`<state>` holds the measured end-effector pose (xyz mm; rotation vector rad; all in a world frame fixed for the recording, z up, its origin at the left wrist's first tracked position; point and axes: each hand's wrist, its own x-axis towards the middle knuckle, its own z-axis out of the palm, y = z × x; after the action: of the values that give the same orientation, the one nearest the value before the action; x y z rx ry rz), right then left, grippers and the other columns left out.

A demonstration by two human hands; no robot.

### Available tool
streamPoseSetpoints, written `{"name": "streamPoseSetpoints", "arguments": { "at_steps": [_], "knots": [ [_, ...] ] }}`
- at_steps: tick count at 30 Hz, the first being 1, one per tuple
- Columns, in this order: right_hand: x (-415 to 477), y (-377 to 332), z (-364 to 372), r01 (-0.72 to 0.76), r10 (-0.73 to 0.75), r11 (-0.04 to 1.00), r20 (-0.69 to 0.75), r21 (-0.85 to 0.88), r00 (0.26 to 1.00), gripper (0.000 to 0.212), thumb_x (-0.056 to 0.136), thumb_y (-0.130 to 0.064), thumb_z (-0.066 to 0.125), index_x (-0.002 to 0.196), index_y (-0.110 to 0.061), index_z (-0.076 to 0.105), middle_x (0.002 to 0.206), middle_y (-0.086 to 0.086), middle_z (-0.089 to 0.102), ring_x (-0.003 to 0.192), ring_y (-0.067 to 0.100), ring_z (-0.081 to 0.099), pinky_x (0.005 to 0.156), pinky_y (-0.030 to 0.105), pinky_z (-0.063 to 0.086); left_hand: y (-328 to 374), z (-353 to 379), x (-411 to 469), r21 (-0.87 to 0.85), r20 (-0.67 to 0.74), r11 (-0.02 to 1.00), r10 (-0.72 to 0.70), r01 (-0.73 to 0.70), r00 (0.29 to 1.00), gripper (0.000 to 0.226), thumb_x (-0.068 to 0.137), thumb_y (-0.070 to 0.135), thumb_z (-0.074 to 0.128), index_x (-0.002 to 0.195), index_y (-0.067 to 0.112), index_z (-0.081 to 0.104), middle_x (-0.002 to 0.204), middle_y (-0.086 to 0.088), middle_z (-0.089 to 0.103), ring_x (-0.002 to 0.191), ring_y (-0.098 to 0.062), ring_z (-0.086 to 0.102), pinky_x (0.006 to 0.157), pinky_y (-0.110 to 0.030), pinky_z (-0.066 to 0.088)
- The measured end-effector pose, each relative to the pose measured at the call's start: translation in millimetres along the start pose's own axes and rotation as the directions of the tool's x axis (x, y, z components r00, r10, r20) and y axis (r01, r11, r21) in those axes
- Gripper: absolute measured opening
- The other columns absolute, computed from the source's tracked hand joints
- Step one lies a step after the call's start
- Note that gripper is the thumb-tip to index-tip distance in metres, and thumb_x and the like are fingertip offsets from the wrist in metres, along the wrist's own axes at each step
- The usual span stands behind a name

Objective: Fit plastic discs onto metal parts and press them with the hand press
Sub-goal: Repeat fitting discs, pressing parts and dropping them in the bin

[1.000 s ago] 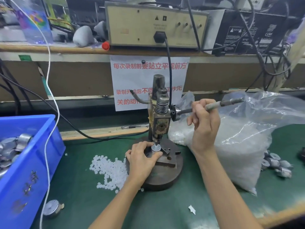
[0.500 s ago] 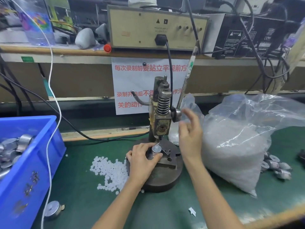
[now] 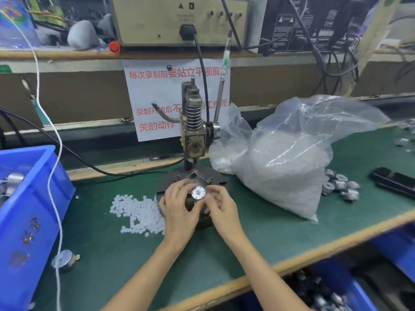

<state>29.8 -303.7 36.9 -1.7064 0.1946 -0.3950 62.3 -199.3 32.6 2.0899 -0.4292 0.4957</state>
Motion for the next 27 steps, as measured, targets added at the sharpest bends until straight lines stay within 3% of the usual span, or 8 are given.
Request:
{"name": "streamPoseSetpoints", "arguments": {
  "at_steps": [3,8,11,16,19,22,24,27],
  "knots": [
    [-21.1,-3.1,-17.4,0.011,-0.014,0.994,0.032,0.113,0.999,0.008,0.095,-0.009,0.053,0.092,-0.012,0.06,0.079,-0.006,0.063,0.068,-0.002,0.058,0.063,0.014,0.044,26.8,2.1,-31.0,-0.085,0.068,0.996,0.028,-0.022,0.997,0.029,0.076,0.014,0.072,0.098,0.027,0.059,0.1,0.018,0.056,0.099,-0.006,0.049,0.087,-0.017,0.023],
    [-68.7,4.7,-72.0,-0.025,0.034,0.983,-0.048,0.185,0.998,0.012,0.094,-0.012,0.055,0.084,-0.009,0.061,0.07,-0.004,0.065,0.068,0.008,0.061,0.063,0.021,0.048,69.6,23.9,-72.3,-0.213,0.205,0.977,0.064,-0.02,0.977,0.02,0.078,0.018,0.069,0.092,0.026,0.057,0.091,0.014,0.054,0.087,-0.004,0.053,0.082,-0.035,0.04],
    [-94.7,12.7,-112.2,-0.061,0.08,0.986,-0.122,0.156,0.989,0.007,0.092,-0.007,0.057,0.088,-0.007,0.062,0.072,-0.004,0.067,0.072,0.007,0.065,0.067,0.019,0.05,96.8,44.8,-99.0,-0.28,0.302,0.96,0.117,-0.03,0.946,0.026,0.08,0.012,0.067,0.093,0.029,0.053,0.089,0.015,0.051,0.082,-0.004,0.053,0.077,-0.042,0.046],
    [-142.9,44.3,-175.6,-0.172,0.225,0.964,-0.28,0.202,0.933,0.013,0.092,-0.001,0.053,0.087,-0.009,0.062,0.066,-0.003,0.065,0.06,0.01,0.059,0.052,0.023,0.048,126.9,83.5,-143.8,-0.307,0.489,0.943,0.27,-0.126,0.83,0.025,0.08,0.012,0.069,0.102,0.019,0.059,0.093,0.011,0.055,0.088,-0.01,0.052,0.081,-0.026,0.043],
    [-174.1,88.9,-207.8,-0.317,0.399,0.911,-0.371,0.263,0.839,0.01,0.093,-0.005,0.052,0.091,-0.005,0.061,0.067,0.006,0.06,0.055,0.016,0.054,0.05,0.029,0.044,137.1,98.5,-166.0,-0.313,0.516,0.943,0.271,-0.115,0.813,0.021,0.082,0.014,0.07,0.1,0.02,0.061,0.092,0.012,0.059,0.085,-0.007,0.05,0.08,-0.018,0.039],
    [-202.7,148.5,-232.3,-0.554,0.627,0.776,-0.462,0.301,0.627,0.014,0.094,-0.014,0.052,0.099,-0.002,0.058,0.077,0.007,0.058,0.06,0.016,0.055,0.048,0.022,0.043,136.5,107.9,-182.1,-0.287,0.585,0.955,0.233,-0.07,0.777,0.023,0.085,0.012,0.066,0.082,0.033,0.057,0.078,0.017,0.06,0.075,-0.007,0.052,0.071,-0.02,0.04],
    [-217.3,183.2,-242.7,-0.658,0.673,0.705,-0.541,0.263,0.504,0.022,0.096,-0.02,0.051,0.111,-0.004,0.053,0.096,0.012,0.06,0.07,0.019,0.059,0.048,0.017,0.046,132.3,110.0,-187.0,-0.274,0.621,0.959,0.233,-0.072,0.748,0.028,0.085,0.012,0.066,0.075,0.035,0.053,0.073,0.016,0.06,0.07,-0.006,0.052,0.066,-0.014,0.038],
    [-225.5,214.4,-251.0,-0.723,0.637,0.68,-0.585,0.12,0.501,0.035,0.095,-0.021,0.051,0.129,-0.012,0.048,0.111,0.008,0.059,0.088,0.028,0.066,0.077,0.036,0.055,125.7,112.4,-188.1,-0.251,0.64,0.967,0.2,-0.043,0.742,0.025,0.085,0.012,0.065,0.072,0.031,0.055,0.068,0.014,0.059,0.067,-0.007,0.052,0.062,-0.012,0.037]
  ]
}}
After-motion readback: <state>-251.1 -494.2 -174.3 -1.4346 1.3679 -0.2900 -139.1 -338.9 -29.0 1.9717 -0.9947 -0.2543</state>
